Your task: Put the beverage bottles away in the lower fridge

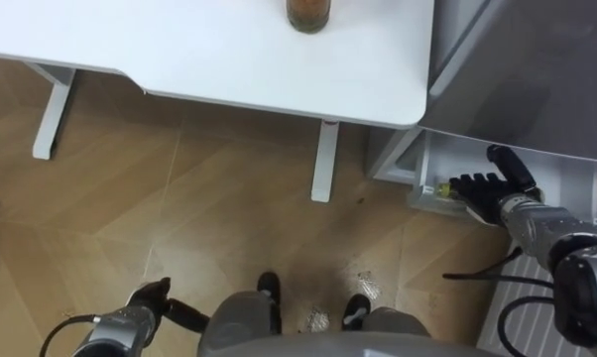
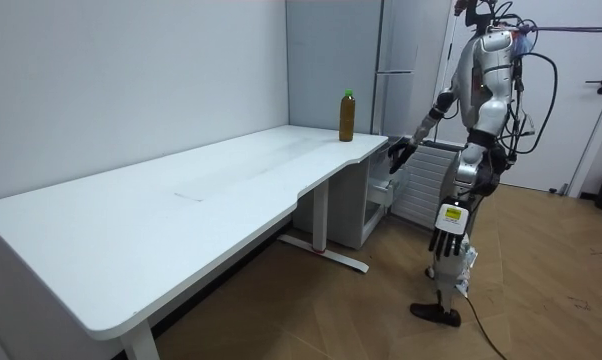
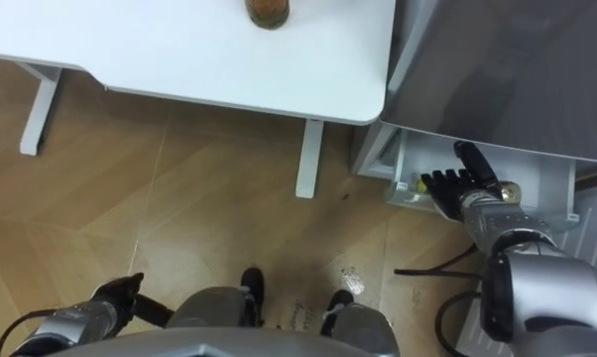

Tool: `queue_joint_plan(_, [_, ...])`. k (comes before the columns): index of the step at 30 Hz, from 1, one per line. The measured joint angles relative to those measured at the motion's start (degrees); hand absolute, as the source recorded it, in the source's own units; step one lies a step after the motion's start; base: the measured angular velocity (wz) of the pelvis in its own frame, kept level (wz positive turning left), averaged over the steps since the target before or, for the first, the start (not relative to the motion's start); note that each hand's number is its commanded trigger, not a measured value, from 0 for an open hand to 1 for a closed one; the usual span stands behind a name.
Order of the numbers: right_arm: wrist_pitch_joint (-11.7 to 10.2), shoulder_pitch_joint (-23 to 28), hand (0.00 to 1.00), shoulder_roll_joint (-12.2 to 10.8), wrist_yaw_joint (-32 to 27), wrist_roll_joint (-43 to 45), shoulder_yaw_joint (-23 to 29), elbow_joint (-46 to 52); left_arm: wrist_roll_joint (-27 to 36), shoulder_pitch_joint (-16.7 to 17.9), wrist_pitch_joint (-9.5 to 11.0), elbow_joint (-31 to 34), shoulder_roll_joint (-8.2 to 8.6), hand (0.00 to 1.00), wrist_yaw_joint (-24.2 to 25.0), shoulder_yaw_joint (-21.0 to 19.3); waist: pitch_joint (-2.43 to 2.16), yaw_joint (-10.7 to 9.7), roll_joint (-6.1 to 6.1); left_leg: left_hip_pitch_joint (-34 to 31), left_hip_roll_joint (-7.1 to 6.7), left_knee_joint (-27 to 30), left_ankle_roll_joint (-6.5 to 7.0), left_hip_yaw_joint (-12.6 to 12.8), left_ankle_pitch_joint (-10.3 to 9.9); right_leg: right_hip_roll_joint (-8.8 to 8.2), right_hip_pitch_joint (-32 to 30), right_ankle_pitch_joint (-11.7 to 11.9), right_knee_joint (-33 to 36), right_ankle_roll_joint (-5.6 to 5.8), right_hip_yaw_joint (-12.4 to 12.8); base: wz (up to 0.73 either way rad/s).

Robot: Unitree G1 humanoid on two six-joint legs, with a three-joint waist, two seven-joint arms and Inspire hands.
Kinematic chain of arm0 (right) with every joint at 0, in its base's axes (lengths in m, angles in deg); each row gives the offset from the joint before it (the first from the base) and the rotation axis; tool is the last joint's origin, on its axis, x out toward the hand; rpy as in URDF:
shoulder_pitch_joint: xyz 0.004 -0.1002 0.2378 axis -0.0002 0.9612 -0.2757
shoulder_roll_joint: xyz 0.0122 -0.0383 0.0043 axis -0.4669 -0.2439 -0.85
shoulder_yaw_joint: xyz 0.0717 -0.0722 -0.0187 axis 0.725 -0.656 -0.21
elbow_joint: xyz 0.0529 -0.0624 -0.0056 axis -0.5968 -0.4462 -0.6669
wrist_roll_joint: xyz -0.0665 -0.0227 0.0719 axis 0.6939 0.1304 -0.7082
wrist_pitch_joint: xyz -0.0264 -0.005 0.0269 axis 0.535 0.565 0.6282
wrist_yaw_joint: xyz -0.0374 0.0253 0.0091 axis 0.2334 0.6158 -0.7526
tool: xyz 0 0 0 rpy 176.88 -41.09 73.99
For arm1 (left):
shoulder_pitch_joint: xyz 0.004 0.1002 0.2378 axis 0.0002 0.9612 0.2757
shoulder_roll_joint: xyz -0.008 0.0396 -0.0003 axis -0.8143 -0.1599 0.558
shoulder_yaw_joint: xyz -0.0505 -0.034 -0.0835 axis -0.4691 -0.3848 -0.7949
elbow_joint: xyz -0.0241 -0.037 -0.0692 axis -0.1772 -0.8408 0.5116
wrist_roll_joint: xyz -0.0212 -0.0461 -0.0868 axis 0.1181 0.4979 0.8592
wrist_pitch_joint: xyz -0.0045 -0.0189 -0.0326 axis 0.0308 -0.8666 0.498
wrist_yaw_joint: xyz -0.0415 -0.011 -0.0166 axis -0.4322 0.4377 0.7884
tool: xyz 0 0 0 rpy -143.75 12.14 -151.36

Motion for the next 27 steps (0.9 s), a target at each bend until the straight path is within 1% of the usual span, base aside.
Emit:
queue_joint_plan(1, [0.0, 0.1, 0.0, 0.0, 0.0, 0.2, 0.0, 0.0, 0.0, 0.0, 0.0, 0.0, 0.0, 0.0, 0.0, 0.0, -0.02, 0.0, 0.05, 0.3, -0.01, 0.0, 0.0, 0.0, 0.0, 0.01, 0.3, 0.0, -0.2, 0.01, -0.1, 0.08])
queue_joint_plan(4, [0.0, 0.2, 0.0, 0.0, 0.0, 0.7, 0.0, -0.3, 0.0, 0.0, 0.0, 0.0, 0.03, 0.0, -0.2, 1.1, -0.35, -0.5, 0.57, 0.9, -0.04, -0.2, 0.0, 0.0, 0.0, 0.04, 1.5, 0.0, -0.8, 0.06, -0.7, 0.1])
queue_joint_plan(6, [-0.1, 0.3, 0.0, 0.0, 0.1, 1.7, 0.0, -0.3, 0.0, 0.0, 0.4, 0.0, -0.06, 0.0, -0.2, 1.1, -0.48, -0.8, 0.78, 0.9, -0.04, -0.2, 0.0, 0.0, 0.0, 0.03, 1.6, 0.0, -0.9, 0.06, -1.0, 0.04])
queue_joint_plan(10, [-0.4, 0.3, 0.0, 0.0, 0.1, 3.9, 0.0, -0.3, 0.0, 0.4, 1.0, 0.0, -0.16, 0.0, -0.1, 1.1, -0.47, -1.5, 0.81, 1.5, -0.08, -0.4, 0.0, 0.0, 0.0, 0.05, 2.4, 0.0, -1.4, 0.08, -1.2, 0.03])
queue_joint_plan(12, [-0.7, 0.4, 0.0, 0.0, 0.1, 4.4, 0.0, -0.2, 0.0, 0.6, 1.2, 0.0, -0.16, 0.0, -0.1, 1.1, -0.47, -1.6, 0.81, 1.8, -0.12, -0.7, 0.01, 0.1, 0.0, 0.04, 2.6, 0.0, -1.5, 0.12, -1.2, 0.0])
queue_joint_plan(14, [-1.4, 0.8, 0.0, 0.0, 0.5, 5.7, 0.1, -0.2, 0.0, 0.8, 1.4, -0.1, -0.17, 0.0, 0.0, 1.0, -0.47, -1.6, 0.8, 2.1, -0.13, -1.0, 0.01, 0.2, 0.0, 0.03, 2.8, 0.0, -1.5, 0.13, -1.0, 0.0])
queue_joint_plan(16, [-1.6, 1.7, 0.0, 0.0, 0.8, 6.9, 0.1, 0.0, 0.0, 1.0, 1.6, -0.1, -0.19, 0.0, 0.0, 1.0, -0.45, -1.6, 0.81, 2.7, -0.19, -1.3, 0.0, 0.2, 0.0, 0.03, 3.3, 0.0, -1.6, 0.16, -1.0, 0.0])
queue_joint_plan(20, [-1.8, 5.3, 0.0, -0.1, 1.2, 10.2, -0.1, 0.4, 0.0, 2.1, 1.8, -0.1, -0.25, 0.0, -0.2, 1.0, -0.43, -1.5, 0.86, 4.9, -0.4, -2.2, -0.01, 0.2, 0.0, -0.04, 5.5, -0.1, -2.6, 0.32, -1.1, 0.0])
queue_joint_plan(23, [-2.0, 7.7, 0.0, -0.2, 1.3, 12.4, -0.6, 0.4, 0.1, 2.0, 1.9, 0.0, -0.23, 0.0, -0.3, 1.2, -0.44, -1.7, 0.87, 6.0, -0.51, -2.3, -0.02, 0.3, 0.0, -0.04, 6.5, -0.2, -3.2, 0.49, -1.1, 0.0])
queue_joint_plan(27, [-2.6, 10.9, 0.0, -0.2, 1.8, 13.3, -0.7, 0.4, -0.5, 1.9, 2.7, 0.0, -0.2, 0.0, -0.3, 1.1, -0.43, -1.7, 0.95, 6.8, -0.52, -2.9, -0.02, 0.7, 0.0, -0.01, 6.9, -0.3, -3.5, 0.67, -0.7, -0.02])
